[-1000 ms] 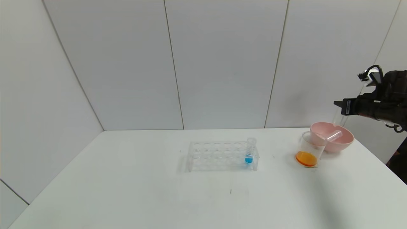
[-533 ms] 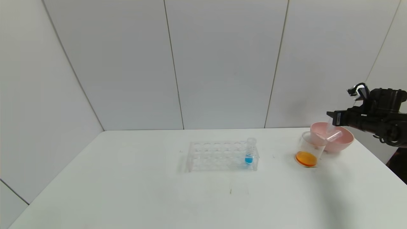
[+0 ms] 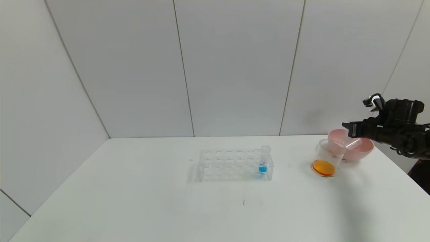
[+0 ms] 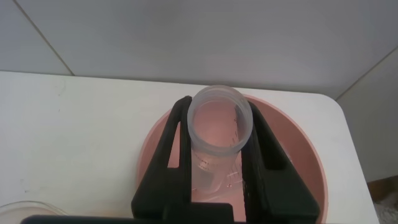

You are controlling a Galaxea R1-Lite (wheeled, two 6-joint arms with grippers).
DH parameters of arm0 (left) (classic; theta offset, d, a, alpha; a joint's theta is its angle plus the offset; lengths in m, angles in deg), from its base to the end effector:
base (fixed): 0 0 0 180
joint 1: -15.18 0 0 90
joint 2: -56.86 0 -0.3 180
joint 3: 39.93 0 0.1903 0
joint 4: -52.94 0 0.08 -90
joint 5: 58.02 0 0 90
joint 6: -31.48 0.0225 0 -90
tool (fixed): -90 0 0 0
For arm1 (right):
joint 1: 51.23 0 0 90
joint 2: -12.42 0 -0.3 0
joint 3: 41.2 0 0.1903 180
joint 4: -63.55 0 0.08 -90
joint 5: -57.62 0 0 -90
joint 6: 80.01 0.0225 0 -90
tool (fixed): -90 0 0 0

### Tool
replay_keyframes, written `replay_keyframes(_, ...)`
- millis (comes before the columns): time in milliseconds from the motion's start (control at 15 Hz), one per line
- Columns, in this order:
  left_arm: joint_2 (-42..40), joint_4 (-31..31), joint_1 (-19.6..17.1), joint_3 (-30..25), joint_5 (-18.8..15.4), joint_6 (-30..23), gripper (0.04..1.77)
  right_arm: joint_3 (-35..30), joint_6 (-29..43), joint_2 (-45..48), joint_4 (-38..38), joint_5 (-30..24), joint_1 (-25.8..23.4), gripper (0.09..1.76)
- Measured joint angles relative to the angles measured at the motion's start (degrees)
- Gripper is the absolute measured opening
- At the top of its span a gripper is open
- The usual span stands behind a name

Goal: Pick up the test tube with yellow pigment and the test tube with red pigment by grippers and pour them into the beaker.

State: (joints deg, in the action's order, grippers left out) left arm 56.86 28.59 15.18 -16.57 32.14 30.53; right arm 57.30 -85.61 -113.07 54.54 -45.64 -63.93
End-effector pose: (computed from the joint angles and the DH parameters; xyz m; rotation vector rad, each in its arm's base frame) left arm -0.0228 0.0001 0.0737 -0.0166 0.0173 0.0029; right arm 0.4310 -0.0918 0.1264 -0.0265 0.3049 0.0246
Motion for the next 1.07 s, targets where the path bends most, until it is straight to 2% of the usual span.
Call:
replay_keyframes(67, 0.0, 0.0, 0.0, 0.0, 0.0, 0.0, 1.72, 0.0, 0.0, 0.0, 0.0, -0.2, 0.0, 0.54)
replay_keyframes(267, 0.0, 0.0, 0.0, 0.0, 0.0, 0.0, 1.72, 0.0, 0.0, -0.2, 0.1, -0.1, -0.2, 0.92)
replay_keyframes(533, 0.0, 0.0, 0.0, 0.0, 0.0, 0.0, 1.72, 0.0, -0.1, -0.4, 0.1, -0.1, -0.7, 1.24)
replay_keyframes(867, 0.0, 0.0, 0.0, 0.0, 0.0, 0.0, 1.72, 0.1, 0.3, 0.4, 0.9, 0.0, -0.3, 1.46)
replay_keyframes(1067, 0.0, 0.0, 0.0, 0.0, 0.0, 0.0, 1.72, 0.2, 1.5, 1.7, 1.3, 1.0, 2.2, 1.54)
